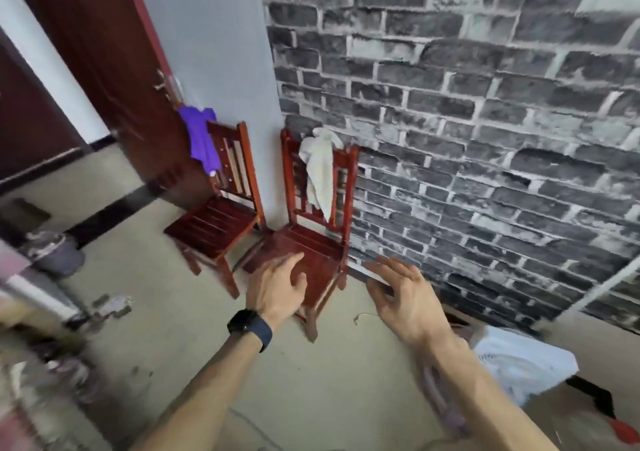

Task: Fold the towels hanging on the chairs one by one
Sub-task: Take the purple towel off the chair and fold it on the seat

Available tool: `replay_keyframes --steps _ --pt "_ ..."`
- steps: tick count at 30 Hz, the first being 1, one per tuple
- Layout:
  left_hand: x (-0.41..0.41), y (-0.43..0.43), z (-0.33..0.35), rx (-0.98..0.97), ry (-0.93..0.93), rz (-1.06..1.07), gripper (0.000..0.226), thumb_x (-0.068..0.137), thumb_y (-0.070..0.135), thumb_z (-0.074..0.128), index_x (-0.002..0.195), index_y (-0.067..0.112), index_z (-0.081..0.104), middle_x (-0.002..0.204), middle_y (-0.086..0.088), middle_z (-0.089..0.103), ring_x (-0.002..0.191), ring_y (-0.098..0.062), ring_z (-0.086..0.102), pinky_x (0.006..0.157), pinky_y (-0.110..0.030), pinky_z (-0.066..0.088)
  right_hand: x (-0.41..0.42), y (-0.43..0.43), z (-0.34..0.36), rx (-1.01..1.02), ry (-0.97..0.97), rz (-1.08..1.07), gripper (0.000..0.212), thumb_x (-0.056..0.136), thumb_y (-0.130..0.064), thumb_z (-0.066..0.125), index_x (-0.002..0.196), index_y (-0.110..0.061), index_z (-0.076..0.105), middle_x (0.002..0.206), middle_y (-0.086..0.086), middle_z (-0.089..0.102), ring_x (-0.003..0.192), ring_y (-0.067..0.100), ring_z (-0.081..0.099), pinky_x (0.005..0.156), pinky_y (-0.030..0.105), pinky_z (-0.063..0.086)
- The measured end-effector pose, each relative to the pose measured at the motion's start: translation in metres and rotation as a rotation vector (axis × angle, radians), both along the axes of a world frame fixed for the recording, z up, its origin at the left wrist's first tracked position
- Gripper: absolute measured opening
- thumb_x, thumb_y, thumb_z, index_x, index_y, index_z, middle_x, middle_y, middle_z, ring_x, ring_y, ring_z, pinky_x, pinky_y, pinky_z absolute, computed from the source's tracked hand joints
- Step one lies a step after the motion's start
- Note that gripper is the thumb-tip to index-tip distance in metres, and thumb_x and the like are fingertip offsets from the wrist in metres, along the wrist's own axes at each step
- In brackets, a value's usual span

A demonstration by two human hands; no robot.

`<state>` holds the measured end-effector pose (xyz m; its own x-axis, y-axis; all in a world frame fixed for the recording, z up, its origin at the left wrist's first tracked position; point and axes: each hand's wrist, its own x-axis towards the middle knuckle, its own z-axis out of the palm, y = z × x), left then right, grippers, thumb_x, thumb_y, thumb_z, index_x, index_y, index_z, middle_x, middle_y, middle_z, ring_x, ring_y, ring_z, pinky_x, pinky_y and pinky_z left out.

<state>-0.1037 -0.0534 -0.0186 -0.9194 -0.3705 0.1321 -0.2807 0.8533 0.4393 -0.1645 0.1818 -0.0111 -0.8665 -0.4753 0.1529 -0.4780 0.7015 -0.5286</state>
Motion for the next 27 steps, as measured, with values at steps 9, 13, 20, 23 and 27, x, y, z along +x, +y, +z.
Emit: replay_keyframes --steps 9,13,20,23,27 --pt "-0.015 -0.181 0.042 -0.077 0.076 0.183 0.048 0.094 0.036 0.057 0.141 0.027 0.052 0.142 0.003 0.056 0.132 -0.019 0.049 0.106 -0.034 0.042 -0.06 -0.183 0.033 -0.085 0.096 0.204 0.043 0.097 -0.049 0.041 0.132 -0.034 0.06 0.138 -0.011 0.06 0.135 0.016 0.047 0.114 0.041 0.039" --pt "-0.032 -0.244 0.043 -0.049 0.072 0.252 0.049 0.094 0.036 0.056 0.142 0.028 0.049 0.145 0.001 0.052 0.134 -0.019 0.046 0.109 -0.036 0.041 -0.09 -0.251 0.036 -0.109 0.122 0.272 0.035 0.1 -0.041 0.051 0.132 -0.033 0.061 0.14 -0.01 0.059 0.138 0.015 0.044 0.118 0.031 0.03" --pt "-0.1 -0.359 0.044 -0.041 0.061 0.314 0.049 0.094 0.037 0.054 0.142 0.03 0.047 0.143 0.004 0.053 0.132 -0.018 0.047 0.107 -0.039 0.043 -0.172 -0.374 0.044 -0.149 0.138 0.33 0.035 0.101 -0.037 0.052 0.134 -0.032 0.061 0.138 -0.013 0.059 0.139 0.014 0.042 0.113 0.026 0.027" --pt "-0.146 -0.413 0.048 -0.031 0.071 0.341 0.049 0.094 0.035 0.053 0.142 0.032 0.047 0.145 0.002 0.051 0.133 -0.019 0.045 0.108 -0.038 0.041 -0.22 -0.43 0.046 -0.147 0.14 0.352 0.036 0.101 -0.039 0.051 0.135 -0.032 0.06 0.14 -0.011 0.059 0.139 0.013 0.041 0.111 0.022 0.025" --pt "-0.209 -0.479 0.055 -0.031 0.035 0.376 0.049 0.095 0.035 0.051 0.143 0.035 0.045 0.145 0.003 0.05 0.134 -0.017 0.043 0.108 -0.034 0.037 -0.286 -0.5 0.048 -0.135 0.096 0.37 0.036 0.102 -0.039 0.048 0.136 -0.033 0.058 0.141 -0.012 0.057 0.142 0.013 0.039 0.113 0.022 0.022"
